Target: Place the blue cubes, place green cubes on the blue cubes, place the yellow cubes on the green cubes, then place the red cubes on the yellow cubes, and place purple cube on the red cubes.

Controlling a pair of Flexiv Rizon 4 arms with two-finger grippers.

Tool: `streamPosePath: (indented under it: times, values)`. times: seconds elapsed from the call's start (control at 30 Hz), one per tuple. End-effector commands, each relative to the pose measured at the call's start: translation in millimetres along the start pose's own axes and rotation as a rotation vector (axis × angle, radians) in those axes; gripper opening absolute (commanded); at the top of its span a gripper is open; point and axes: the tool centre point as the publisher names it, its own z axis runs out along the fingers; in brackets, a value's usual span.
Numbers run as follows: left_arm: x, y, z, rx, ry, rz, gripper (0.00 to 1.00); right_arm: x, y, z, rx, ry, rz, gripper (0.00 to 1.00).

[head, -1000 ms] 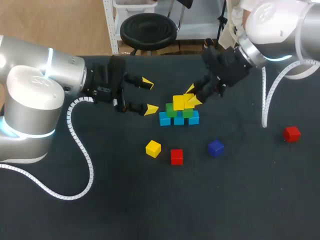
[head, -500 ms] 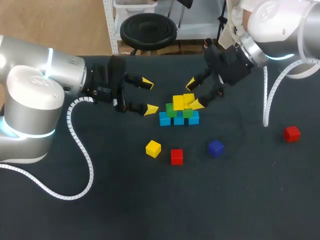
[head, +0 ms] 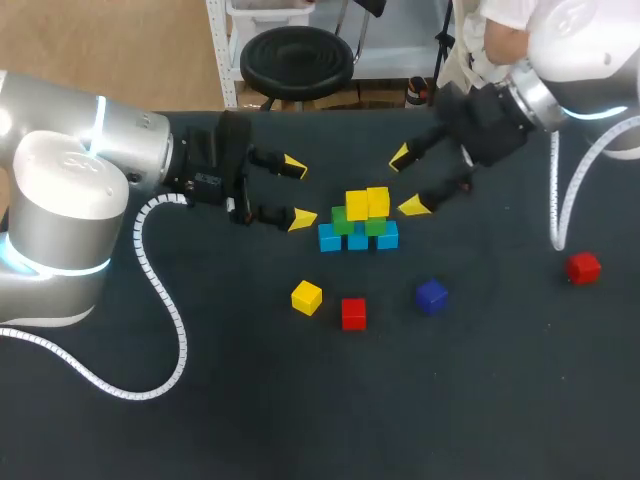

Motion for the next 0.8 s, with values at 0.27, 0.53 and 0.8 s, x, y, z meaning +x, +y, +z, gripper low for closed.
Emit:
streamPosePath:
  times: [0.27,0.53,0.8]
  values:
    - [1.3,-0.5,-0.4,-0.002,-0.005,0.003,1.0,7.0,17.9,-24.5,0.084,-0.015,0.005,1.0]
    - [1.3,-0.5,-0.4,-0.002,-0.005,0.003,1.0,9.2,26.9,-38.0,0.111,-0.024,-0.007,1.0]
    - [1.3,-0.5,-0.4,-0.002,-0.005,0.003,1.0,8.3,28.8,-42.4,0.095,-0.037,-0.023,1.0]
